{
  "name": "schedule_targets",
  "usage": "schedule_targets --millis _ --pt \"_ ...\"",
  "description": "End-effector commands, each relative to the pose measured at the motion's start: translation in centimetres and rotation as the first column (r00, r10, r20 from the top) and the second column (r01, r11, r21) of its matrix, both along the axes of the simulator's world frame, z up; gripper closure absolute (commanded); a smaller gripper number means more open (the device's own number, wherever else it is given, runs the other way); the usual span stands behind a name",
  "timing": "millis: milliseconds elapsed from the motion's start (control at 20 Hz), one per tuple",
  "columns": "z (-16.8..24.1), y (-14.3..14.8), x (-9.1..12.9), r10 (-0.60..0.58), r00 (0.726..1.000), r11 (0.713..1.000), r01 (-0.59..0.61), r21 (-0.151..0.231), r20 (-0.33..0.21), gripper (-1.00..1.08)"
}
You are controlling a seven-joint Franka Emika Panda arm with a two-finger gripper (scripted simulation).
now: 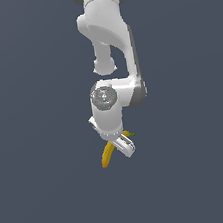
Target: Pick up the object and move it to a goal position.
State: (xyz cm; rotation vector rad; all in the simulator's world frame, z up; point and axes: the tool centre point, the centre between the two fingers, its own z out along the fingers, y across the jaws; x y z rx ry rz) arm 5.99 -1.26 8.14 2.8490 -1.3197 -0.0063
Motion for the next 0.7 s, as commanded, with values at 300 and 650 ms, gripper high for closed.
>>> schedule_targets --millis 300,650 --pt "9.4 3.1 -1.4 0.0 1.0 1.0 0.0 0.001 0.004 1.08" --pt "17.6 5.7 -2.6 -0.001 1.0 1.0 0.001 0.0 0.004 1.08"
